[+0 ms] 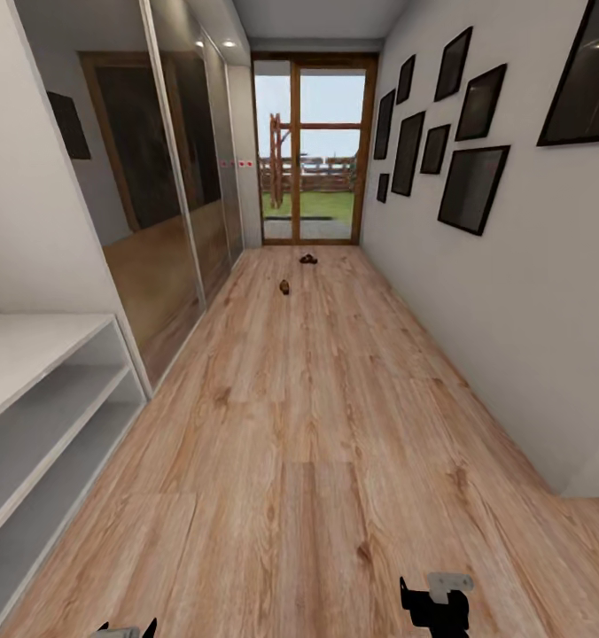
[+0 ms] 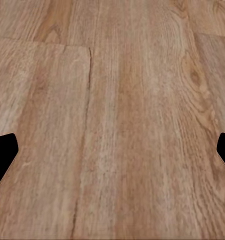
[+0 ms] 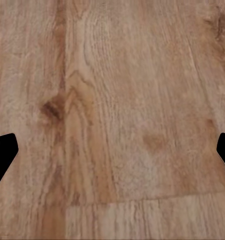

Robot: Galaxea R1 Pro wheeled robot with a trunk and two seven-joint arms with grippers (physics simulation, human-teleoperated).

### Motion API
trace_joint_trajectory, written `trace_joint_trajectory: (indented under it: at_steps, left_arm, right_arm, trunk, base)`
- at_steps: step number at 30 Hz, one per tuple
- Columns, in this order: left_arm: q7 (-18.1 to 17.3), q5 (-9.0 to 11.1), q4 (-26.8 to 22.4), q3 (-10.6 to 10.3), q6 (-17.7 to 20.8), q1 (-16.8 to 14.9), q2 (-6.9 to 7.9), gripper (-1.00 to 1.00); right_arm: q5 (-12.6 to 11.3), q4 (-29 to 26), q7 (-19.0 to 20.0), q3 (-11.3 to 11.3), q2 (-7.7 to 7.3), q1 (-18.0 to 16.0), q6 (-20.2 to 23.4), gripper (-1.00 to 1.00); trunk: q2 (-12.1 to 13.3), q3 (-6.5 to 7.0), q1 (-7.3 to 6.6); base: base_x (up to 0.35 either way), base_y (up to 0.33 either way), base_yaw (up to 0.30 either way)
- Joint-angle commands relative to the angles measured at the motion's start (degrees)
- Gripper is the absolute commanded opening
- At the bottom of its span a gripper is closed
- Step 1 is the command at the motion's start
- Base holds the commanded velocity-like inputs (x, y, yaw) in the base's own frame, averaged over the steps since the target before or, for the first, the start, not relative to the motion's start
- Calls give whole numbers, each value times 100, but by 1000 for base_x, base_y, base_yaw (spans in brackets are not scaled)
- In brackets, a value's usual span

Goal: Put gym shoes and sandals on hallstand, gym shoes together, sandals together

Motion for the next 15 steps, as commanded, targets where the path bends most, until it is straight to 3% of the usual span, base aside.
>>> trace_joint_trajectory:
  at_steps: [1, 15]
  left_arm:
    - [-43, -28, 5, 48, -14, -5, -3, 100]
    - [-42, -28, 5, 48, -14, -5, -3, 100]
  right_arm:
    - [61, 8, -28, -33, -1, -4, -16, 100]
    - [67, 7, -23, -33, 18, -4, -16, 100]
  trunk:
    - [-2, -5, 2]
    - [-2, -5, 2]
  base:
    - [338, 0, 0]
    - [338, 0, 0]
